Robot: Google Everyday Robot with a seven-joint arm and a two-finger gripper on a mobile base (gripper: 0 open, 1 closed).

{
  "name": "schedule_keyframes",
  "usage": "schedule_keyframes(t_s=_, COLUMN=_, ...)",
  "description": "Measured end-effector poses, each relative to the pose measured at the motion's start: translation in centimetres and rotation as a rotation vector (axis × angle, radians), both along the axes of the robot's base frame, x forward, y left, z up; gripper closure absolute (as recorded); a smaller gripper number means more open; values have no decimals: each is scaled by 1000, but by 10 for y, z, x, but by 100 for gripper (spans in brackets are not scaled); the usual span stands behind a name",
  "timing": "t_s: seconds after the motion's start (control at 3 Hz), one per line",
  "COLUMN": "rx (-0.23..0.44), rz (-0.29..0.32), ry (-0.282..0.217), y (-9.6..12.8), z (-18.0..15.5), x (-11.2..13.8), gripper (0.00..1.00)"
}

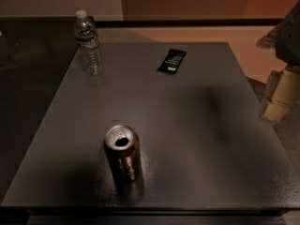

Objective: Move rxbar chocolate near orange can

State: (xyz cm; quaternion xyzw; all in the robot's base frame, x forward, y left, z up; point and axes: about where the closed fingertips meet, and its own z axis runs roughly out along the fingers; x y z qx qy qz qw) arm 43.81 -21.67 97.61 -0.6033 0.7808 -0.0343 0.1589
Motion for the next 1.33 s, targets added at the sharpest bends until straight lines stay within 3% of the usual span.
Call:
schedule_keyframes(t_s=0.67, rx=18, rz=-10, ry=-5, y=5, z=-1, x=8, gripper=0)
schedule_keyframes(t_s=1.33, rx=137, rz=-144, ry=-21, y=20, z=-16, x=64, gripper=0)
